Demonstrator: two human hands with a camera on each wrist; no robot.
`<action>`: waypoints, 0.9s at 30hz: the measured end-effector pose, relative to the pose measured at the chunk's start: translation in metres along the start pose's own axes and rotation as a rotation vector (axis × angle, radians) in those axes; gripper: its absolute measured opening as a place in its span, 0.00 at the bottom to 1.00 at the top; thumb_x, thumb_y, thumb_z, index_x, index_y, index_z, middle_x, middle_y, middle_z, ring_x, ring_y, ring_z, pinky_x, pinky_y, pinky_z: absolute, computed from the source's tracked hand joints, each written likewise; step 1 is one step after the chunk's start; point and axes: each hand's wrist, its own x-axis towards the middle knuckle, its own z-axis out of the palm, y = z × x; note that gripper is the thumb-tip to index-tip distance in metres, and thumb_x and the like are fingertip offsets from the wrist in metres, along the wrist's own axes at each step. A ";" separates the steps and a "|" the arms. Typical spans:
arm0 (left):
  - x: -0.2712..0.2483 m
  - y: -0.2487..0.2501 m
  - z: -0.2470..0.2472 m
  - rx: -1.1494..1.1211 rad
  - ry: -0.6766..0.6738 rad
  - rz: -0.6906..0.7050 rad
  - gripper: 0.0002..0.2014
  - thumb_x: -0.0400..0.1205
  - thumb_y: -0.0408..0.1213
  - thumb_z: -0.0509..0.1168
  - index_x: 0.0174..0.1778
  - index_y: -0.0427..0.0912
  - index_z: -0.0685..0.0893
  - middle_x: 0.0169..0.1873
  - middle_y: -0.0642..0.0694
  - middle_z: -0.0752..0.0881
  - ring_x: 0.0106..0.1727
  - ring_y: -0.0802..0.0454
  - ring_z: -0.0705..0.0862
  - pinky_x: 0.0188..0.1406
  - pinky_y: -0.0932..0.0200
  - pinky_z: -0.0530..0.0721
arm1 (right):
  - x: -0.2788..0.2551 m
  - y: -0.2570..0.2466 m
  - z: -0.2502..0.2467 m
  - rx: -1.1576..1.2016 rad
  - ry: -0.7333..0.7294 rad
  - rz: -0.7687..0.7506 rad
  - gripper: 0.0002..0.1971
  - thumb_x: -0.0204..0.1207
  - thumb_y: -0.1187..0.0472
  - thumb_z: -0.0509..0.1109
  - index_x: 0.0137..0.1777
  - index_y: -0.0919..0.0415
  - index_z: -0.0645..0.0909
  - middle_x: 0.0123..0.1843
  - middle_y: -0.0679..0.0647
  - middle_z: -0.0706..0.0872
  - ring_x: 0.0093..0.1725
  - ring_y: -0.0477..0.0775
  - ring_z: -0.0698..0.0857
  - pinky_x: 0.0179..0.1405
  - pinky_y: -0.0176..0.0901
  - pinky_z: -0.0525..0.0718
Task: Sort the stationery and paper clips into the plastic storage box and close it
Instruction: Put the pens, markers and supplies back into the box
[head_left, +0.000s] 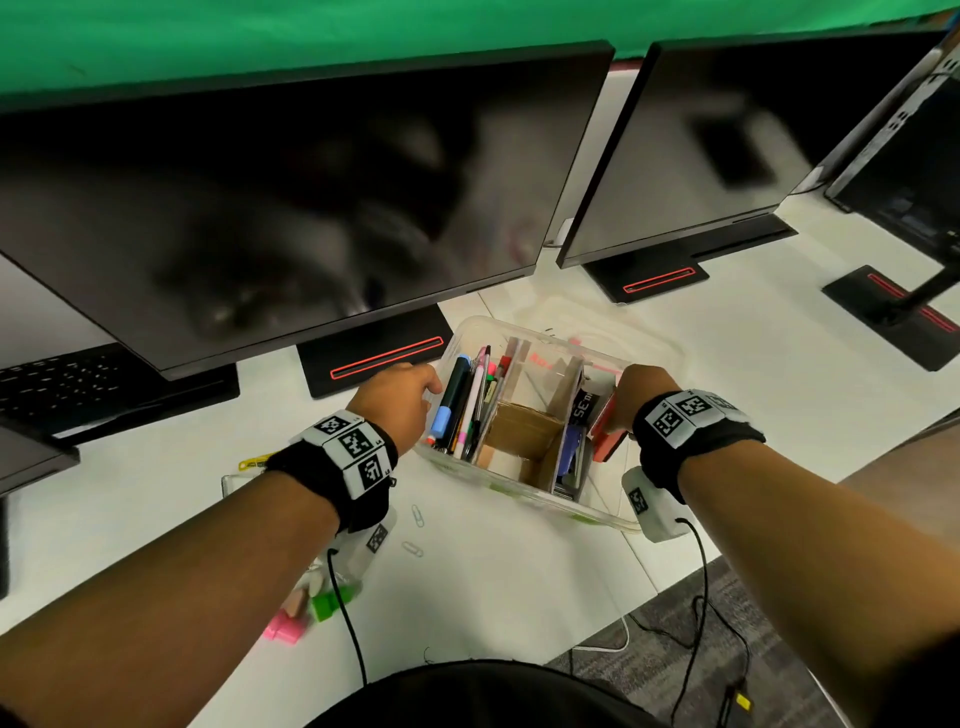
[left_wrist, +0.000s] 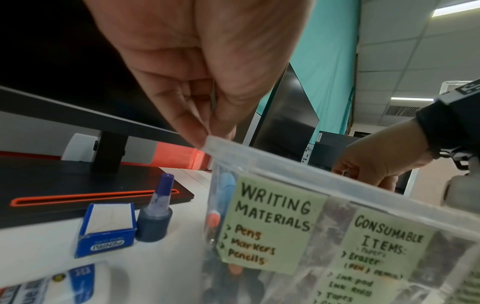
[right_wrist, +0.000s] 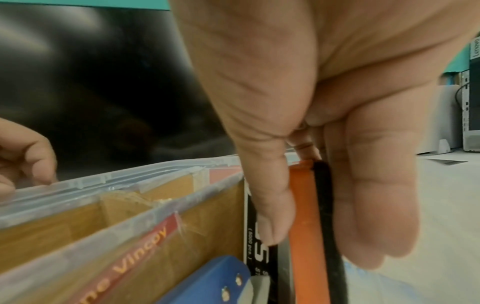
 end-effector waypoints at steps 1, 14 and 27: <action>0.000 0.000 0.000 0.001 -0.001 -0.004 0.12 0.82 0.33 0.62 0.60 0.48 0.81 0.60 0.45 0.83 0.60 0.46 0.82 0.56 0.55 0.81 | 0.001 0.000 0.000 0.002 0.007 -0.001 0.18 0.69 0.52 0.78 0.28 0.57 0.74 0.29 0.49 0.78 0.42 0.52 0.82 0.29 0.33 0.76; -0.005 -0.022 -0.005 -0.173 -0.042 -0.019 0.12 0.83 0.30 0.58 0.56 0.45 0.83 0.49 0.47 0.86 0.46 0.51 0.83 0.41 0.65 0.78 | -0.028 -0.019 -0.025 -0.025 0.295 -0.077 0.11 0.75 0.57 0.70 0.51 0.65 0.82 0.44 0.59 0.83 0.46 0.61 0.84 0.47 0.47 0.82; -0.036 -0.129 -0.013 0.053 -0.133 -0.264 0.15 0.79 0.29 0.59 0.58 0.46 0.82 0.59 0.44 0.85 0.61 0.46 0.82 0.56 0.59 0.77 | -0.086 -0.202 0.041 0.013 0.154 -0.676 0.23 0.78 0.53 0.65 0.70 0.64 0.73 0.69 0.61 0.78 0.69 0.60 0.76 0.69 0.48 0.74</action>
